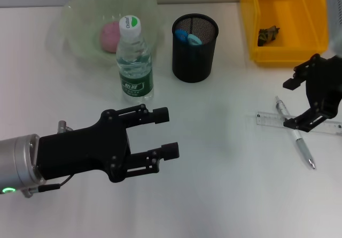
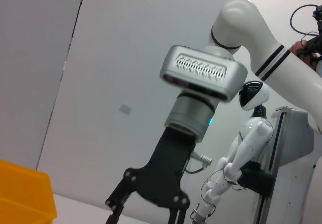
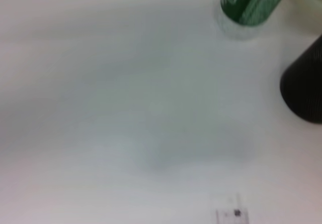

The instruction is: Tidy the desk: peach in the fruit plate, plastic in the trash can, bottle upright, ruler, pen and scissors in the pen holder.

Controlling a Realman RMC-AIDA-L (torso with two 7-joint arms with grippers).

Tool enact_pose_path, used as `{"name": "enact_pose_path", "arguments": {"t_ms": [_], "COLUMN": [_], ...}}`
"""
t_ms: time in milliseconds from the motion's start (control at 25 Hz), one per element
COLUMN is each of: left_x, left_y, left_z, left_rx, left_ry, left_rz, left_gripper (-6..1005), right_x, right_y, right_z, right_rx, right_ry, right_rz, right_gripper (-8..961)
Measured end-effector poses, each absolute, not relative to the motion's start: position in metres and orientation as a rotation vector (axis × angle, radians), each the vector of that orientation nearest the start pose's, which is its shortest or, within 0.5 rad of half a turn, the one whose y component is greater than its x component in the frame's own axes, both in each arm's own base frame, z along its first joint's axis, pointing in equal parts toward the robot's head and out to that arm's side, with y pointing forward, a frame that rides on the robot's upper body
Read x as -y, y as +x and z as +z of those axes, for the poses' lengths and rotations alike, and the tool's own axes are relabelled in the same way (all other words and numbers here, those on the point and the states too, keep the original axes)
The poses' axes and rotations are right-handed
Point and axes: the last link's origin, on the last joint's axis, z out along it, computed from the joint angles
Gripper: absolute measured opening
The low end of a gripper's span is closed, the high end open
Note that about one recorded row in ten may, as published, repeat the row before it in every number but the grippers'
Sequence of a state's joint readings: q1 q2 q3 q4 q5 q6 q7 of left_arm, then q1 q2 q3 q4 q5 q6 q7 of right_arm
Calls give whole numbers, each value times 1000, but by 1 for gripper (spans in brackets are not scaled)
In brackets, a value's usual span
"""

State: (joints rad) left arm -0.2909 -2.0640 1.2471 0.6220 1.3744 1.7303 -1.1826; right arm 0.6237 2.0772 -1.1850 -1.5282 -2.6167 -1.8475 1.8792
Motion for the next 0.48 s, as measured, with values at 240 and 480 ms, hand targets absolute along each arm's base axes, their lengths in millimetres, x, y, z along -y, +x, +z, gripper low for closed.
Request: {"name": "enact_pose_path", "arguments": {"t_ms": [240, 480], "left_x": [-247, -247], "left_y": [-242, -243], "left_z": [-25, -27], "left_rx": [462, 477], "left_ry": [-2784, -2783], "left_rz": [-1239, -1240], "left_gripper": [698, 698], "right_x": [-344, -346], "right_y": [173, 188], "right_z": [38, 25], "right_rx": [20, 33], "right_ry": [-2856, -2888], "right_rz": [-698, -709], "right_gripper": [823, 823]}}
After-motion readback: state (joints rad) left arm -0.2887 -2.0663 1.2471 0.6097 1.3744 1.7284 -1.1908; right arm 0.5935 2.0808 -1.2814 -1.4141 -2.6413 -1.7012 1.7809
